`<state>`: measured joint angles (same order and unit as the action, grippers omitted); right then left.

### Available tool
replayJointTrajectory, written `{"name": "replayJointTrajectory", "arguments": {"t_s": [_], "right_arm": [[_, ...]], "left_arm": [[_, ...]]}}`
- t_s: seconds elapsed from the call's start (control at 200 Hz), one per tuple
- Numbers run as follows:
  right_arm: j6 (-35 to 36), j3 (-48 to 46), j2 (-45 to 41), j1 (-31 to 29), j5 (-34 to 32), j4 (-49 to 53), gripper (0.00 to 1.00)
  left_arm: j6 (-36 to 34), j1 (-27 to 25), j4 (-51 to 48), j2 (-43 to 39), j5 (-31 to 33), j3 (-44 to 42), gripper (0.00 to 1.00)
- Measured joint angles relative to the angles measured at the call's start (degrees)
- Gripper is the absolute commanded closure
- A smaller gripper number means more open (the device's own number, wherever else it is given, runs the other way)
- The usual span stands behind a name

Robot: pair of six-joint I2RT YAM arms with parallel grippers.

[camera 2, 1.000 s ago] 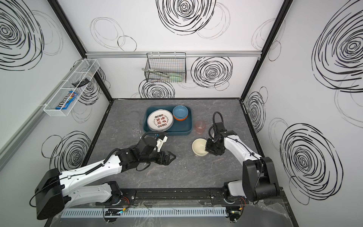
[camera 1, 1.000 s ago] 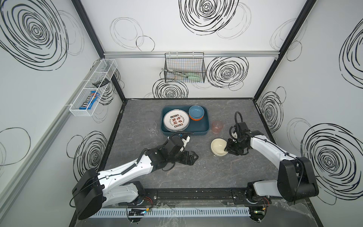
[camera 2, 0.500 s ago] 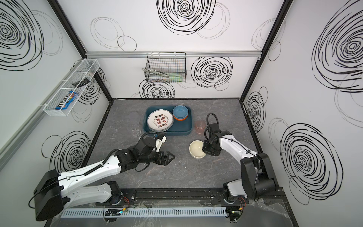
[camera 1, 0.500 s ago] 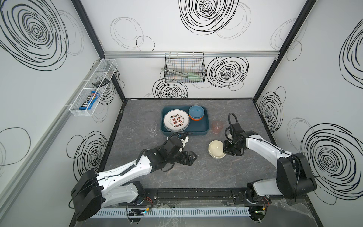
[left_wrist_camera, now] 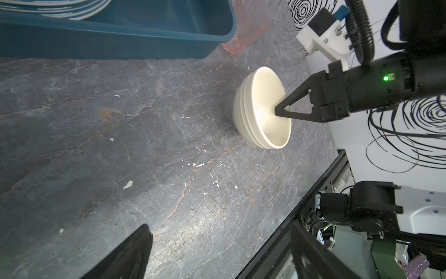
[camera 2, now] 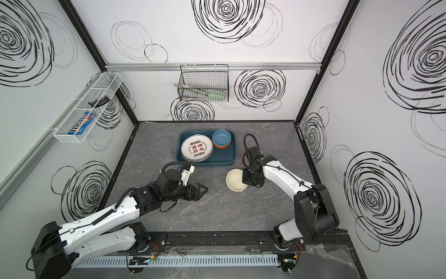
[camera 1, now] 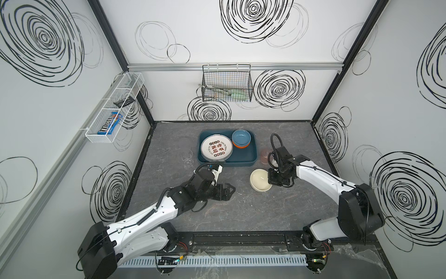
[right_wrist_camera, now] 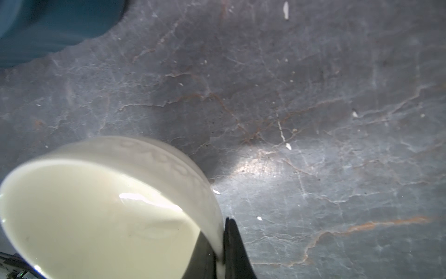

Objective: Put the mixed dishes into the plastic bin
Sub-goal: 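Lift the cream bowl and carry it over the teal bin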

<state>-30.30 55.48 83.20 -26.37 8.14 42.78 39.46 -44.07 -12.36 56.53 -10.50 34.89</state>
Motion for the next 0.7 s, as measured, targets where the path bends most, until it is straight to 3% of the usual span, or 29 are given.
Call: {"name": "replayJointTrajectory", "arguments": {"t_s": [0.7], "right_arm": [[4.2, 22.4, 11.5, -2.9, -1.5, 6.1, 0.99]], "left_arm": [[1.3, 12.9, -4.4, -7.5, -2.8, -0.8, 0.06]]}}
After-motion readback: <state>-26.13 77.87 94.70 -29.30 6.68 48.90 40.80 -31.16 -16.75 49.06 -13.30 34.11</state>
